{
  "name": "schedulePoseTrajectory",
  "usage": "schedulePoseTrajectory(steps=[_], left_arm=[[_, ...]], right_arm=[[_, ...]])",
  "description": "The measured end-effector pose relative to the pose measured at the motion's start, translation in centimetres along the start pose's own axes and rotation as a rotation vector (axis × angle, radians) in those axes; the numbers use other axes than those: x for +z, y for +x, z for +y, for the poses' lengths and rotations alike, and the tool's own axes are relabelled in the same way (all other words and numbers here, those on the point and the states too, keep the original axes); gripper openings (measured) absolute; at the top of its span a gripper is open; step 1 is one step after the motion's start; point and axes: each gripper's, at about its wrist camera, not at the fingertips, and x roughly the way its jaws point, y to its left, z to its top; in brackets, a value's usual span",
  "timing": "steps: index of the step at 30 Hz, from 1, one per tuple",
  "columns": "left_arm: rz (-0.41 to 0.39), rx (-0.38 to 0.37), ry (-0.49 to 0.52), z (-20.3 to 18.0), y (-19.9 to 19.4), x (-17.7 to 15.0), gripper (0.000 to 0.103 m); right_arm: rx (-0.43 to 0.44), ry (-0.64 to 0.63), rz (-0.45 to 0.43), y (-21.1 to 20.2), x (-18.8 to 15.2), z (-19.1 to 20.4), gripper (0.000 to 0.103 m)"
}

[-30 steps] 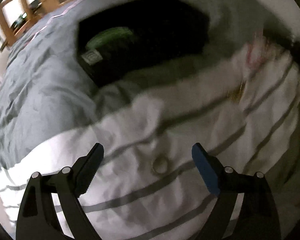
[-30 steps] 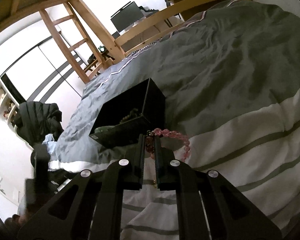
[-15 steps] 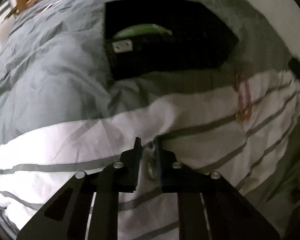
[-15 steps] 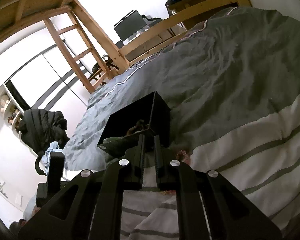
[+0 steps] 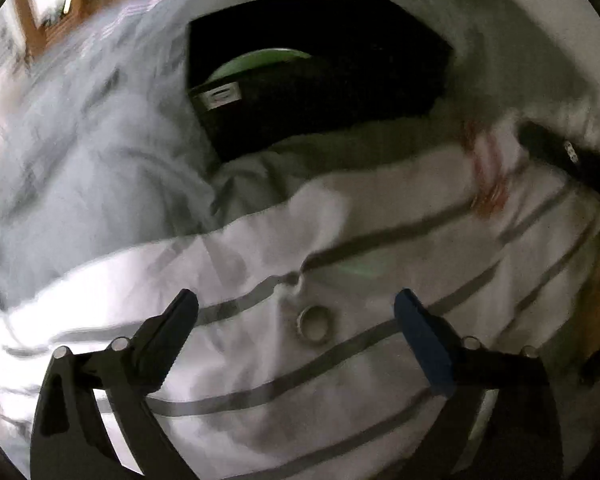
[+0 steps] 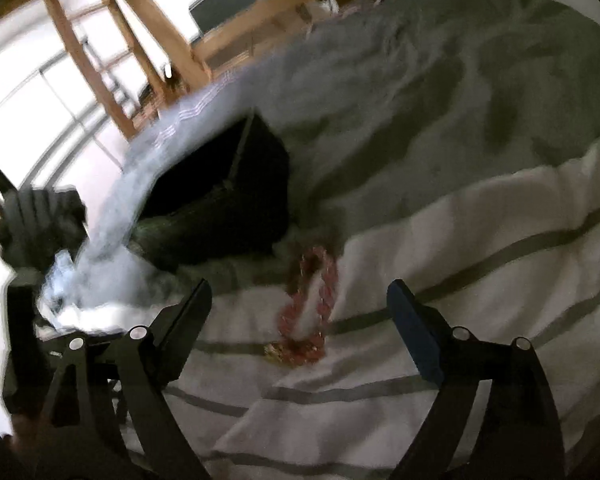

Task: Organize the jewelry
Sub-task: 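Grasp the silver ring with the left tool while the right tool lifts the pink bracelet, then carry the ring with the left tool while the right tool drops the pink bracelet into the box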

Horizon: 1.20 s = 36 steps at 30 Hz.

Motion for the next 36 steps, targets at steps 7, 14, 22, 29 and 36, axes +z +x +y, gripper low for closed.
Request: schedulePoseTrajectory(steps=[7, 14, 22, 29, 36], left_arm=[[0.043, 0.062, 0.097, -1.8, 1.4, -0.6, 0.048], [0.016, -0.136, -0.164, 3.0, 0.4, 0.3, 0.019], [-0.033, -0.250, -0.246, 5.6, -0.5, 0.4, 0.019], [-0.132, -0.304, -0.254, 6.4, -3.1, 0.6, 0.013], [-0.193, -0.307, -0.234, 5.3, -4.2, 2.1, 0.013]], right_arm=[[-0.295, -0.284, 0.100, 4.2, -1.7, 2.7, 0.045], [-0.225, -0.095, 0.009, 1.5, -0.2, -0.2, 0.009], [-0.159, -0.083, -0.097, -1.0, 0.6, 0.7, 0.009], [-0.072, -0.058, -0.173, -3.4, 1.6, 1.3, 0.009], [-0.012, -0.050, -0.192, -4.0, 2.2, 1.8, 0.009]])
